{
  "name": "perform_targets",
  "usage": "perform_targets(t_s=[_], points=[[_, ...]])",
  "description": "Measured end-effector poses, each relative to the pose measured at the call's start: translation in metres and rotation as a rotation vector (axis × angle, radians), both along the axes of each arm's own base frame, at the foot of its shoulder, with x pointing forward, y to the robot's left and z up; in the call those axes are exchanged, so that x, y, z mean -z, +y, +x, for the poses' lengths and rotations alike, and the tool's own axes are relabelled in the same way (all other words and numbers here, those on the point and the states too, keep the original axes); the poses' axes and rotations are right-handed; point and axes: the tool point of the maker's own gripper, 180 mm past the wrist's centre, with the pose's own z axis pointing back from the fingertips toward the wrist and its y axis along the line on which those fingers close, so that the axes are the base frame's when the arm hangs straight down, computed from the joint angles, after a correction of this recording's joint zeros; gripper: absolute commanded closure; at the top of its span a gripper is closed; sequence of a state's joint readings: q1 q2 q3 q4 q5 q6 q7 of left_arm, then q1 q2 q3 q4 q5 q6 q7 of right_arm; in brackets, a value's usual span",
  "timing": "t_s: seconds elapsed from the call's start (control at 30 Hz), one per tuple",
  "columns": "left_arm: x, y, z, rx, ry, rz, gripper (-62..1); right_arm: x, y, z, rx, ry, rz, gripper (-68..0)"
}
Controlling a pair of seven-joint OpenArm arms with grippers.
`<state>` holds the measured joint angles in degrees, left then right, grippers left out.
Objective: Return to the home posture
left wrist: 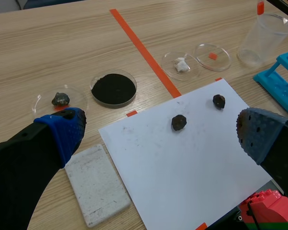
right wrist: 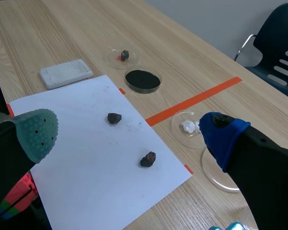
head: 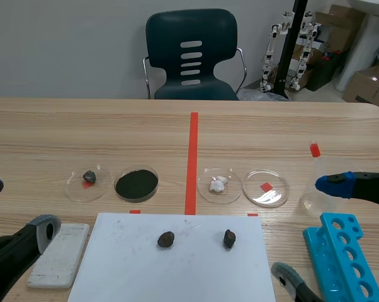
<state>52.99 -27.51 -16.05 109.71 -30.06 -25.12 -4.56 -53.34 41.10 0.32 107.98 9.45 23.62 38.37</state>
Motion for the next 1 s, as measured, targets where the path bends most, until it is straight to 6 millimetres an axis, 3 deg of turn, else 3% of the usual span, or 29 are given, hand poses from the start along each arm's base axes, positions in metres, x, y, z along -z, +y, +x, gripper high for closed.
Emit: perform_targets(t_s=[1.0], points=[[0.0000, 0.0000, 0.0000, 0.000, 0.000, 0.000, -62.3, -0.0065, 0.0012, -0.0003, -0.005, -0.022, 0.029, -62.1]])
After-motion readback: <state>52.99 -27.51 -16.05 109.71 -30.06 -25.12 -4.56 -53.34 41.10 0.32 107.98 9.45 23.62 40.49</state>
